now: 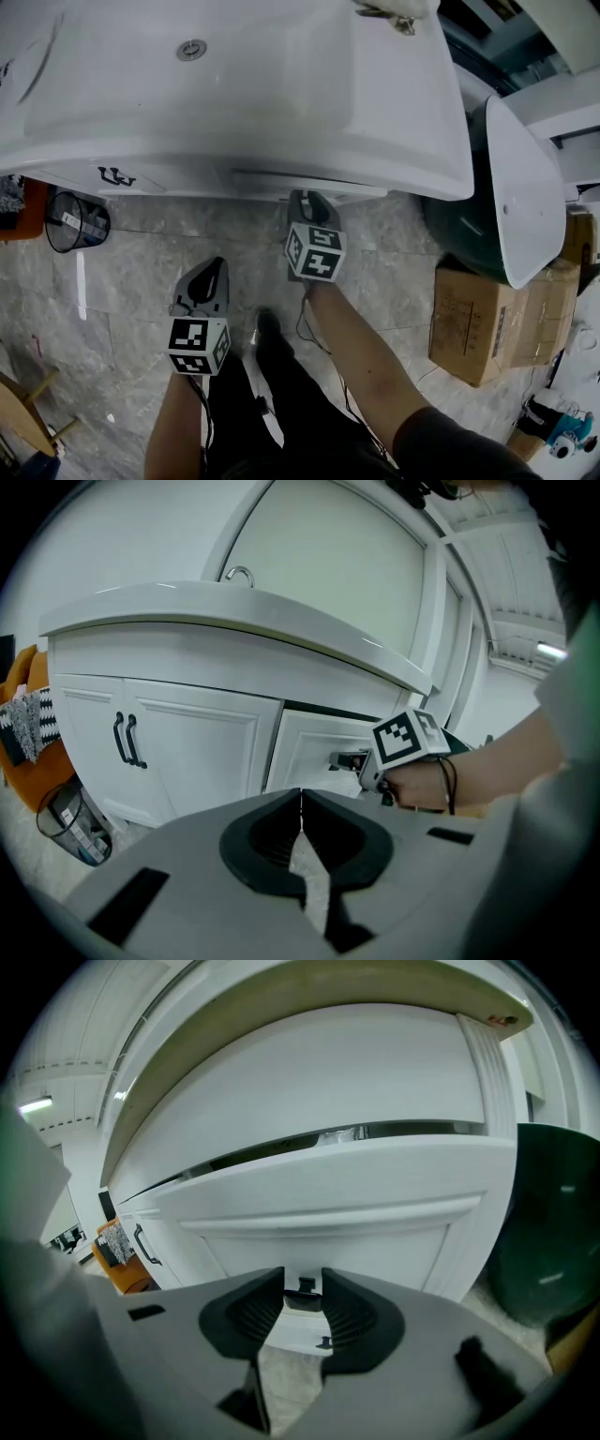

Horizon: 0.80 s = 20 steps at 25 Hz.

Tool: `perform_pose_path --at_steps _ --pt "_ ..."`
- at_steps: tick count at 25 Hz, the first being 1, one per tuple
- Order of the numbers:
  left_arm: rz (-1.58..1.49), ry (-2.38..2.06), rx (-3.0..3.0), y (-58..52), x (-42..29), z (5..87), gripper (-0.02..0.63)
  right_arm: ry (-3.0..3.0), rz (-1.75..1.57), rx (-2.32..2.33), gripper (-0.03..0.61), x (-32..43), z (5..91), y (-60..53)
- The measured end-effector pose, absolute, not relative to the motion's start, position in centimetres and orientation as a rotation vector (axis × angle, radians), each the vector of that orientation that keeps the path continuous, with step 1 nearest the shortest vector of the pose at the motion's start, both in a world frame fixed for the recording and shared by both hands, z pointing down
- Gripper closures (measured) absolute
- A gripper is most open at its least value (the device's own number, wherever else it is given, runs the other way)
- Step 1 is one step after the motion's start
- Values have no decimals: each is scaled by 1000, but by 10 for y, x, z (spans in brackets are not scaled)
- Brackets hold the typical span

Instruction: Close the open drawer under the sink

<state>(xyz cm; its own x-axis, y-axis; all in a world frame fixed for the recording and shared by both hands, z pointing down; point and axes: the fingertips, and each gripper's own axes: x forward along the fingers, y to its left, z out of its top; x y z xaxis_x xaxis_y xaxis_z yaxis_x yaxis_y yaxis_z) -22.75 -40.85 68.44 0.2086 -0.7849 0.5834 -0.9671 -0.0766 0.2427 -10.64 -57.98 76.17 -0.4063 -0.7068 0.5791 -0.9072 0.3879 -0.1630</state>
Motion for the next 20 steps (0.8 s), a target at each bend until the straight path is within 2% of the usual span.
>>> perform_pose_path --at_steps 20 --pt "381 -1639 1893 -428 -213 675 598 -2270 684 1367 445 -110 759 -599"
